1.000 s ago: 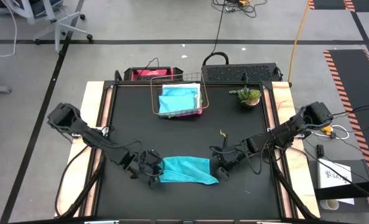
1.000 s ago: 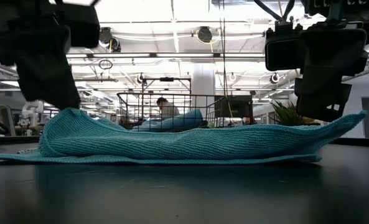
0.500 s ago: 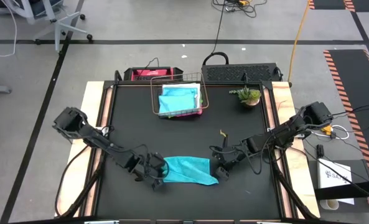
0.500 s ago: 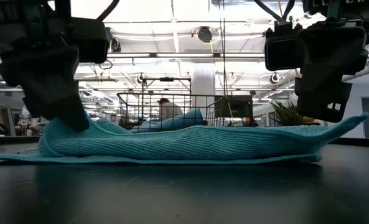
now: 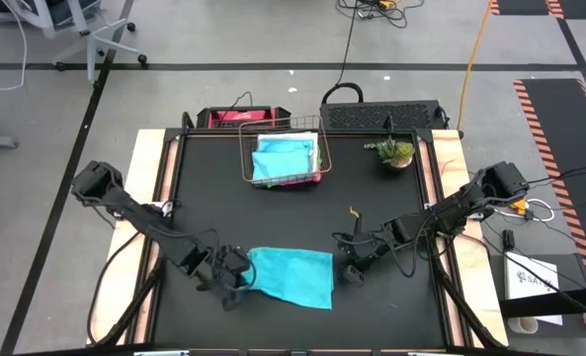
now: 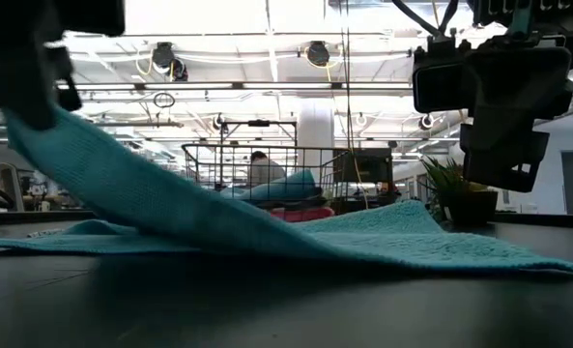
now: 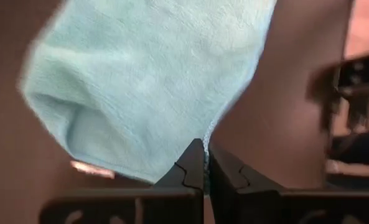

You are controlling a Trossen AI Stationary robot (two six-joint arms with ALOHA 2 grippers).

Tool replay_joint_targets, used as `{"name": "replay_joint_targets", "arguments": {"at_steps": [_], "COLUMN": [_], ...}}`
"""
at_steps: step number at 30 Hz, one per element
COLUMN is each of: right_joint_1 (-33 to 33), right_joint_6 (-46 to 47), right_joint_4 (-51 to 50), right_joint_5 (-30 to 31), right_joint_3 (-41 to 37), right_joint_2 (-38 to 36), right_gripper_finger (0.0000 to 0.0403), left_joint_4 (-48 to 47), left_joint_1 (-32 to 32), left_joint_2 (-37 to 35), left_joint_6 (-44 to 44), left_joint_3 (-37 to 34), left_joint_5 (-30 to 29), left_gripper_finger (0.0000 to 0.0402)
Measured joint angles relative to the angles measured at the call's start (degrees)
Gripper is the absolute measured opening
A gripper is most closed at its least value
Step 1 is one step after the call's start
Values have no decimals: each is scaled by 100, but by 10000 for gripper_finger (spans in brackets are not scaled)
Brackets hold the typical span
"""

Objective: Fold microfiber towels
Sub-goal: Fold the light blue microfiber cloth in quarters

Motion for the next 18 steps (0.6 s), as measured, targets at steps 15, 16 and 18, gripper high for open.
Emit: {"name": "replay_joint_targets", "arguments": {"at_steps": [15,16,18], "right_joint_1": [-67,-79,-112], "right_joint_6": [-105,-106,-136], "right_joint_4": [-22,-18,-16], "right_joint_5": [9,11,20], "right_joint_3": [0,0,0], "right_joint_2": [0,0,0], "right_gripper_finger": [100,100,100], "left_joint_4": [281,283,369], "left_joint_1": [-368,-368,-368], "left_joint_2": [452,486,551], "left_joint_6": [-1013,-1027,-1100], "left_joint_3": [4,0,-2], "left_joint_5": [236,246,260], "left_gripper_finger": [56,66,83]}}
